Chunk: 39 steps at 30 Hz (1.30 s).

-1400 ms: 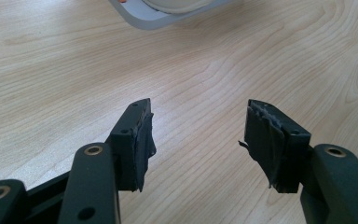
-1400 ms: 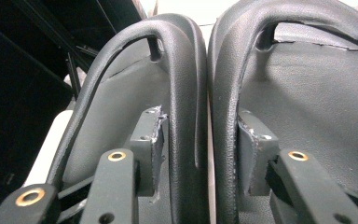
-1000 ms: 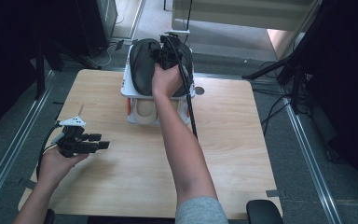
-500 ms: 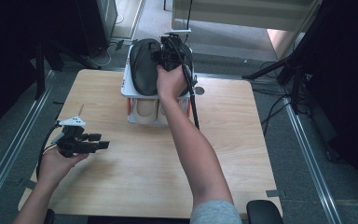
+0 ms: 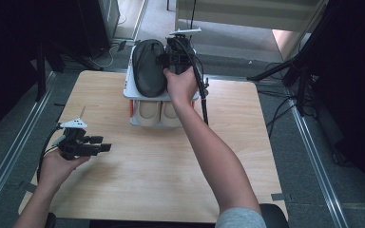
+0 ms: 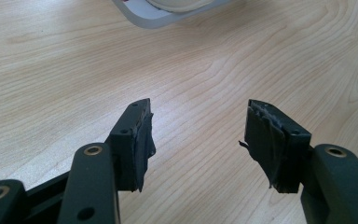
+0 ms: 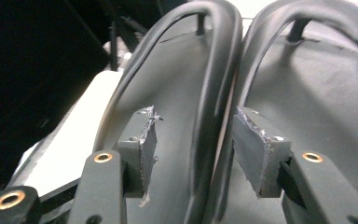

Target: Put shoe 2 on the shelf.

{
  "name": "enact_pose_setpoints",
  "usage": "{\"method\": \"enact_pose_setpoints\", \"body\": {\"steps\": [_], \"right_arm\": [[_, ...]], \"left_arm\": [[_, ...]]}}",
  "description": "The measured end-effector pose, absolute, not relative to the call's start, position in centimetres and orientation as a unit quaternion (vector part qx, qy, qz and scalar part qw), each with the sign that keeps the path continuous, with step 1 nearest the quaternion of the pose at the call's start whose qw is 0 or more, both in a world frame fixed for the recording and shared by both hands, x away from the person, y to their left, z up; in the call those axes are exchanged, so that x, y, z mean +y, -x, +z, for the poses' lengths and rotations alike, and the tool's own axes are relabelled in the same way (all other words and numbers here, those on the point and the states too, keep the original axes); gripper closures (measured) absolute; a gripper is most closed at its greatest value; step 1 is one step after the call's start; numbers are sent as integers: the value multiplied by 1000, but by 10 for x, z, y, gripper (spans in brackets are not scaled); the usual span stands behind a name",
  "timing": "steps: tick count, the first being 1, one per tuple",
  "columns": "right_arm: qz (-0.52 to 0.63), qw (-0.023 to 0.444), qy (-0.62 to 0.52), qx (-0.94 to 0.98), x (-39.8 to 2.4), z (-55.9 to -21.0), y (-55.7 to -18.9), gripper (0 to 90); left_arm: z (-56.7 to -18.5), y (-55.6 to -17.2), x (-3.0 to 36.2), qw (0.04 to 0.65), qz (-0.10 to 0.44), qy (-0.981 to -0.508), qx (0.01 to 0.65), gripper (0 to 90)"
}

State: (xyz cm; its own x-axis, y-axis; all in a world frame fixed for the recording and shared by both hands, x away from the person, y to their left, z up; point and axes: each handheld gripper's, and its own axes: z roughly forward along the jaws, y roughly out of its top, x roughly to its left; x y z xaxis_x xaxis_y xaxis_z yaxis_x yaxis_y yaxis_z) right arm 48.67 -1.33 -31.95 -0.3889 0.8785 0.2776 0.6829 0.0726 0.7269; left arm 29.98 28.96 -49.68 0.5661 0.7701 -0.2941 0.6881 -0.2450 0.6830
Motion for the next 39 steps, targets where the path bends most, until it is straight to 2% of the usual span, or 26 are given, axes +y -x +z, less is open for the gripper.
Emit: {"method": "enact_pose_setpoints", "body": {"steps": [5, 25, 39], "right_arm": [[420, 96, -522, 736, -19, -318, -476, 509], [451, 64, -423, 783, -41, -326, -417, 514], [458, 42, -374, 805, -58, -355, -384, 500]], "left_arm": [[-497, -300, 290, 403, 53, -787, 464, 422], [-497, -300, 290, 403, 53, -785, 468, 419], [-499, -301, 290, 400, 52, -785, 470, 418]]}}
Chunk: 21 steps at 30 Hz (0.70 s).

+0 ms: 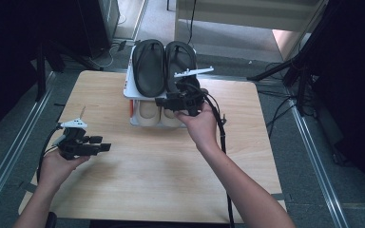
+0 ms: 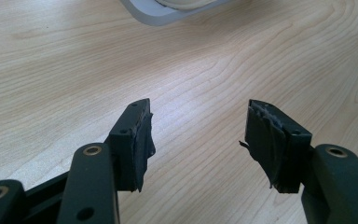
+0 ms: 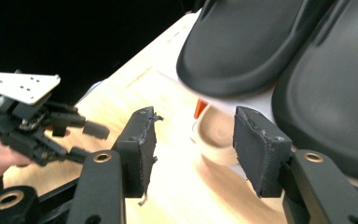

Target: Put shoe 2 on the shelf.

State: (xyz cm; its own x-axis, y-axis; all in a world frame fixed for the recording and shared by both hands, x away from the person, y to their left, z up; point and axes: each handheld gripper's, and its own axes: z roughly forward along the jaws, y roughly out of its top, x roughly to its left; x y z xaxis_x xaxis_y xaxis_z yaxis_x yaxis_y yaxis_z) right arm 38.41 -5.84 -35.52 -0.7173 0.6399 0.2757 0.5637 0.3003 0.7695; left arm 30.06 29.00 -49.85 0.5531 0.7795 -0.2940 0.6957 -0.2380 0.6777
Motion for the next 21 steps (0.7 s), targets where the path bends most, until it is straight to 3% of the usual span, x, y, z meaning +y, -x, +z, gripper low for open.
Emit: {"method": "enact_pose_setpoints", "body": {"steps": [16, 21], "right_arm": [[469, 9, -346, 813, -88, -403, -367, 493], [459, 20, -338, 822, -97, -416, -364, 485]], "left_arm": [[-499, -301, 290, 396, 52, -787, 470, 418], [-499, -301, 291, 396, 54, -786, 471, 417]]}}
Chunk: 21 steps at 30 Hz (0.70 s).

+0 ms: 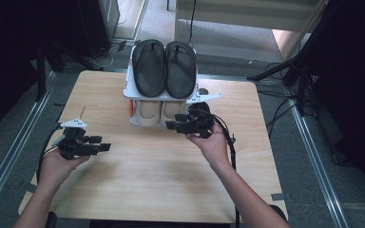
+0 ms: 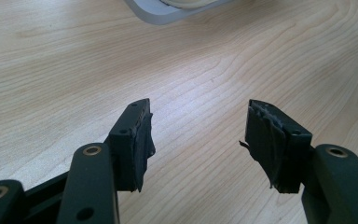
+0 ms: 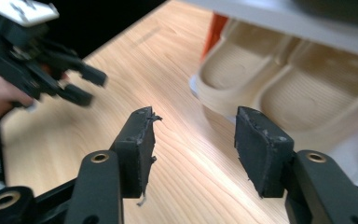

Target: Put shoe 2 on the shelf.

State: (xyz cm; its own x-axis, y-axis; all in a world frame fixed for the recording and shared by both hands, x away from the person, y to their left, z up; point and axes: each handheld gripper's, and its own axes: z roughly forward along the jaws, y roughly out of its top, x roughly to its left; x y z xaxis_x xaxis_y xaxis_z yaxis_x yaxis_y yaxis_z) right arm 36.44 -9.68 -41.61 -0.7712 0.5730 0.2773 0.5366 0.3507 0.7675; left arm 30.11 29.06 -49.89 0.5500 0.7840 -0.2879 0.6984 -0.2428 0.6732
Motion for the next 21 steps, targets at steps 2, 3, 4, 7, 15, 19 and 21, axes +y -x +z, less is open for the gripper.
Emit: {"method": "enact_pose_setpoints", "body": {"steps": [2, 3, 4, 7, 15, 19, 21], "right_arm": [[453, 23, -337, 825, -100, -421, -363, 485], [452, 18, -341, 825, -102, -423, -363, 485], [452, 17, -342, 824, -104, -425, -362, 485], [458, 14, -340, 821, -109, -430, -359, 489], [458, 10, -334, 824, -121, -441, -354, 493], [455, 17, -328, 828, -129, -448, -351, 493], [457, 7, -335, 824, -134, -451, -351, 485]], "left_arm": [[-499, -301, 290, 394, 52, -788, 470, 417], [-499, -301, 290, 393, 51, -789, 469, 417], [-499, -301, 290, 392, 52, -790, 468, 417], [-499, -301, 290, 392, 52, -790, 468, 417], [-500, -301, 289, 390, 50, -790, 470, 416], [-500, -301, 289, 391, 50, -790, 470, 416], [-500, -301, 289, 390, 50, -790, 470, 416]]}}
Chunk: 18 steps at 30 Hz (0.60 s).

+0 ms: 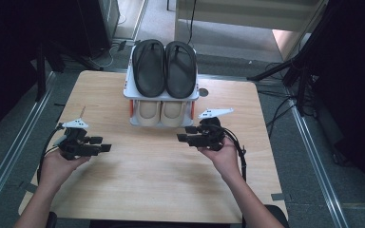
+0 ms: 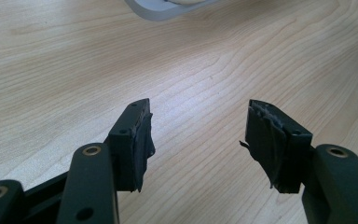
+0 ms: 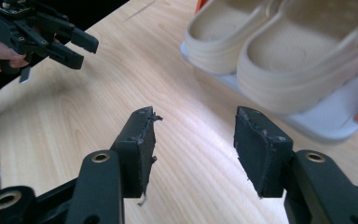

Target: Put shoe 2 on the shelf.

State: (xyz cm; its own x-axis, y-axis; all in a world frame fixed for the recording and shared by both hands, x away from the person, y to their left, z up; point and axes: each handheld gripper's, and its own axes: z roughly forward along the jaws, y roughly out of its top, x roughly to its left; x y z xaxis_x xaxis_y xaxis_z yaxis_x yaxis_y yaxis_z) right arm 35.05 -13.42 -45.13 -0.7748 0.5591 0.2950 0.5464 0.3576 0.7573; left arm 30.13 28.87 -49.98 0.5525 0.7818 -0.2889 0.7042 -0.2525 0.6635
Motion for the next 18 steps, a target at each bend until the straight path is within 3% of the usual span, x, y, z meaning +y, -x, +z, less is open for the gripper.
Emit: {"method": "enact_pose_setpoints", "body": {"steps": [18], "right_arm": [[470, 31, -383, 795, -177, -470, -352, 483]], "left_arm": [[-499, -303, 278, 387, 45, -802, 452, 410]]}}
